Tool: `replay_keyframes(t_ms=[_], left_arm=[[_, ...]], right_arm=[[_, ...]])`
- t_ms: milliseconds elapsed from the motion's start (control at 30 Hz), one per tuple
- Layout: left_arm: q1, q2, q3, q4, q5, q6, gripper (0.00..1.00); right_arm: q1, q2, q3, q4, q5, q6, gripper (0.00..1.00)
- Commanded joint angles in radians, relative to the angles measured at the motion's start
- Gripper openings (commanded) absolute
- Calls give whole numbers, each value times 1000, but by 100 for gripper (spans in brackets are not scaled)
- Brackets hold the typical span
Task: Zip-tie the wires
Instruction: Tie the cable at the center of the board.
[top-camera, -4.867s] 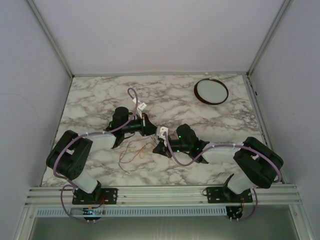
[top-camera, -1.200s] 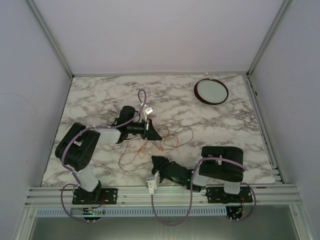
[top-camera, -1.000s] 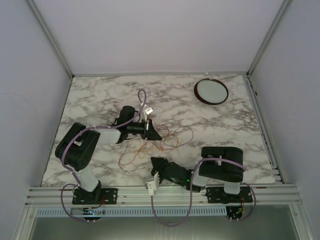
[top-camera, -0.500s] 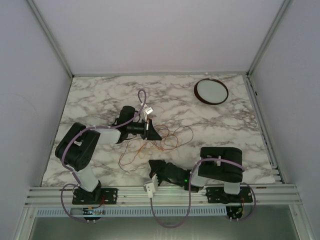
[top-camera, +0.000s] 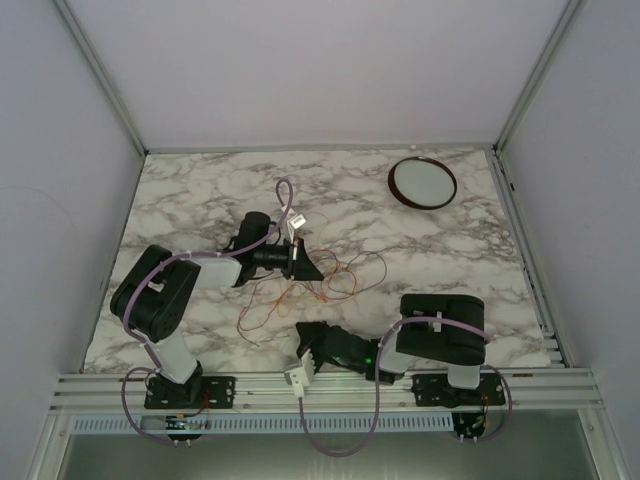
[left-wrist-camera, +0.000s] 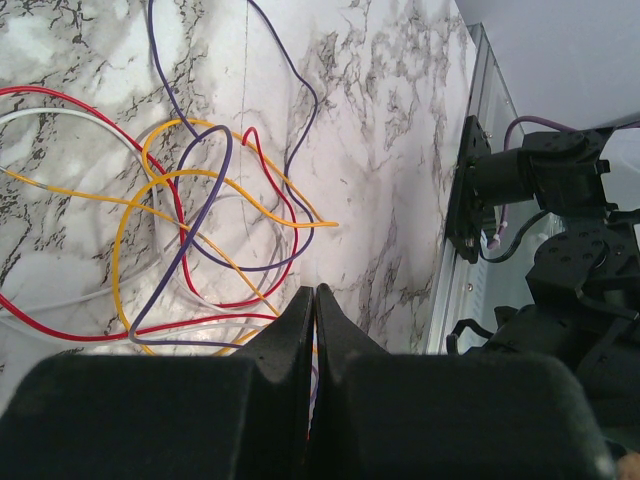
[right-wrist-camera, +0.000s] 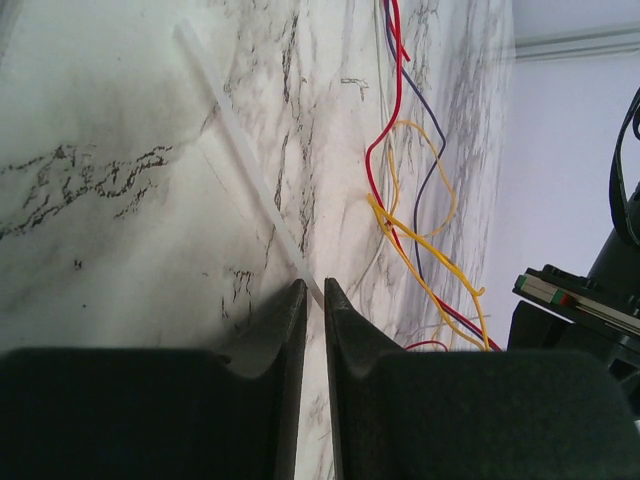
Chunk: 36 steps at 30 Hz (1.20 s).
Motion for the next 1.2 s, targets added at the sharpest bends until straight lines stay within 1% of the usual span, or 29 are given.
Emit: replay_keyframes(t_ms=[0, 267, 533, 800, 867, 967, 1167], left_arm=[[-4, 15, 18, 24, 17, 1, 0], [-4, 15, 18, 26, 17, 0, 0], [-4, 14, 16, 27, 18, 0, 0], [-4, 12, 16, 27, 18, -1, 0], [-4, 12, 15, 27, 18, -1, 0], [-4, 11, 12, 31, 18, 0, 0], [-4, -5, 3, 40, 6, -4, 0]], right_arm=[[16, -9, 25, -31, -25, 25, 11], [20, -19, 38, -71, -35, 31, 11], [22, -32, 56, -126, -54, 42, 14], [24, -34, 64, -144, -60, 43, 14], [24, -34, 66, -147, -62, 46, 12], [24, -34, 68, -154, -62, 53, 0], [20, -60, 67, -159, -1, 153, 0]])
